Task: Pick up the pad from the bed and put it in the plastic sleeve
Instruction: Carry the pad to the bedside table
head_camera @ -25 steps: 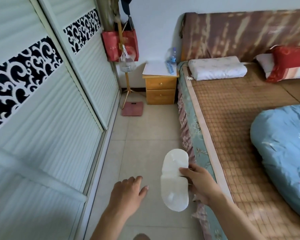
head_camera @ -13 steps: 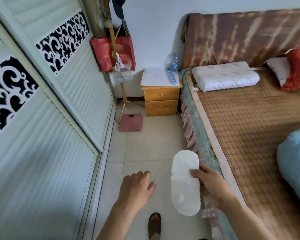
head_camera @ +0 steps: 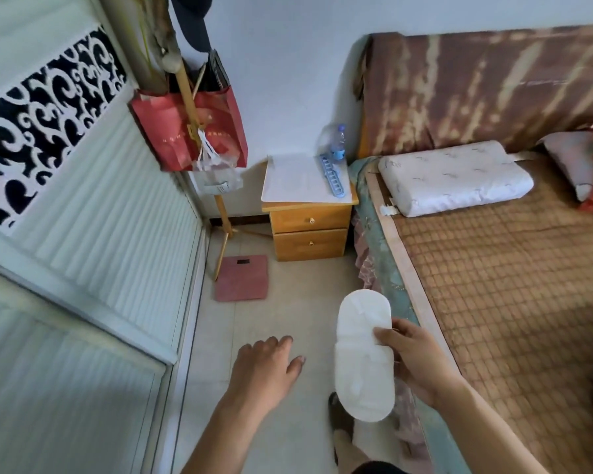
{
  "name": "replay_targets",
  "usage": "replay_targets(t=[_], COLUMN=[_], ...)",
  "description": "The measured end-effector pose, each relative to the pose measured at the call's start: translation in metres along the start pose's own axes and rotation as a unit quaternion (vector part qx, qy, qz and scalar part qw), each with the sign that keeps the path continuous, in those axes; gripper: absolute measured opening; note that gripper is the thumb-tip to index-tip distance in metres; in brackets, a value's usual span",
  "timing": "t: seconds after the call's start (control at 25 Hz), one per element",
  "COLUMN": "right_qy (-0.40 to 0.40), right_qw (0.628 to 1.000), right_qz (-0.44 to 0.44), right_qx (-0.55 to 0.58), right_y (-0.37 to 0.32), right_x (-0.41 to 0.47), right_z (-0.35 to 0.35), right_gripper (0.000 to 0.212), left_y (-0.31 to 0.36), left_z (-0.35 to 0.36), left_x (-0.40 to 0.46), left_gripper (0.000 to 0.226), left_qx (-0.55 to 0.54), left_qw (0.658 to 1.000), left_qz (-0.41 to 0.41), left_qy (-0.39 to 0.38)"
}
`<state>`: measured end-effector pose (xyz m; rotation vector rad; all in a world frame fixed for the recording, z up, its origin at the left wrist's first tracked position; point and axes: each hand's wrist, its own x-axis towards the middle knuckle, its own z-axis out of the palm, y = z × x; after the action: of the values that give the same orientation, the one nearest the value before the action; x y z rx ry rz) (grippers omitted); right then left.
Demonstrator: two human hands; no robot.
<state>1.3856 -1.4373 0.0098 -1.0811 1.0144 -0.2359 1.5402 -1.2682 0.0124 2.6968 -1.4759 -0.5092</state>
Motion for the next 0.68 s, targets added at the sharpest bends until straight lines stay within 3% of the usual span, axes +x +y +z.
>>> replay_targets(t=[0.28, 0.68], right_qy=[-0.024, -0.013], right_qw=[1.000, 0.999], right_qz=[-0.005, 0.012], right_qx=[-0.016, -0.038], right_y=[-0.108, -0.196], right_x=[0.137, 0.306], right_z=[-0.002, 0.034], right_gripper=[0.018, 0.018], left_y=[-0.005, -0.055], left_z=[-0.049, -0.092], left_x=[0.150, 0.336], left_gripper=[0.044, 0.037], left_qx=[-0.026, -0.044], left_qw=[0.999, 0.999], left_qz=[-0.030, -0.024], left_qy=[0.006, 0.010])
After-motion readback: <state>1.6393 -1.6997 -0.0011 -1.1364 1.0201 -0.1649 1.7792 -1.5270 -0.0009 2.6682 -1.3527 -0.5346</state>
